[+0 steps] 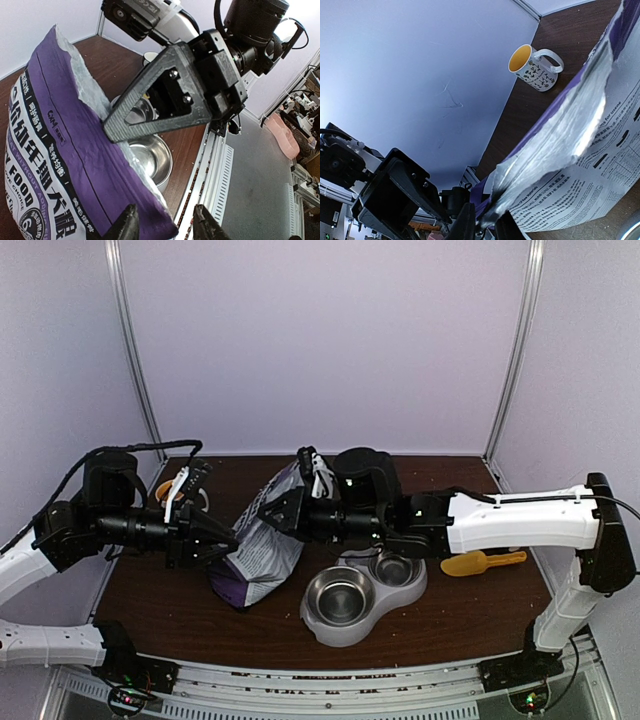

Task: Serve the pet food
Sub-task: Open the seal of the pet food bag.

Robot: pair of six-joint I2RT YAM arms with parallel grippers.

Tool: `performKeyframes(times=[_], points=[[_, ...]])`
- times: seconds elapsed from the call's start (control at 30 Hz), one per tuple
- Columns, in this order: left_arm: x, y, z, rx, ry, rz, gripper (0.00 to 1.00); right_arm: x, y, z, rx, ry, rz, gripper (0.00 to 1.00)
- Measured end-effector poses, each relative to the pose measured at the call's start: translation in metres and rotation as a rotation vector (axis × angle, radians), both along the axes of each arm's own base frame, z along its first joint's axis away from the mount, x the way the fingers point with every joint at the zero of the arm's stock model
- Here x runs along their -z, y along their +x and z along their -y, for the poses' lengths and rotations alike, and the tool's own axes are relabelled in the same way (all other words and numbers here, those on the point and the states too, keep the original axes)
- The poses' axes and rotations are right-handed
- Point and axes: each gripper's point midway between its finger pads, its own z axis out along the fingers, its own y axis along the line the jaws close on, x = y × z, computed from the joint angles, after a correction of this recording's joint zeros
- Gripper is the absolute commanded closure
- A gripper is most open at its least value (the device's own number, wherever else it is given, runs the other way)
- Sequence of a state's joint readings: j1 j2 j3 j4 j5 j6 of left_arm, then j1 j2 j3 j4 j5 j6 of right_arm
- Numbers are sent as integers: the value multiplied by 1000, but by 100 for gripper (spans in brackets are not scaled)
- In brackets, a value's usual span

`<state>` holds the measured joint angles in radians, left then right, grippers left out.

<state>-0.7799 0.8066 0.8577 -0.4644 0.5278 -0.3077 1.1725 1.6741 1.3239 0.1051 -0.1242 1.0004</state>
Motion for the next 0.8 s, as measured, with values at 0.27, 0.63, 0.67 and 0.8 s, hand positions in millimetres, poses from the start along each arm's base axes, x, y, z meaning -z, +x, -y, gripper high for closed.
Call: performKeyframes(times=[0.27, 0.63, 0.67, 0.8], points=[[1, 4, -1, -29, 2, -12, 62, -3, 0, -1, -3, 13, 2, 93], [5, 27, 4, -130, 23, -64, 56, -2, -2, -2, -13, 59, 25, 100], [3, 30, 5, -137, 22, -64, 56, -1, -2, -2, -15, 63, 26, 100], [-2, 39, 9, -167, 25, -62, 54, -1, -4, 0, -21, 84, 38, 100]])
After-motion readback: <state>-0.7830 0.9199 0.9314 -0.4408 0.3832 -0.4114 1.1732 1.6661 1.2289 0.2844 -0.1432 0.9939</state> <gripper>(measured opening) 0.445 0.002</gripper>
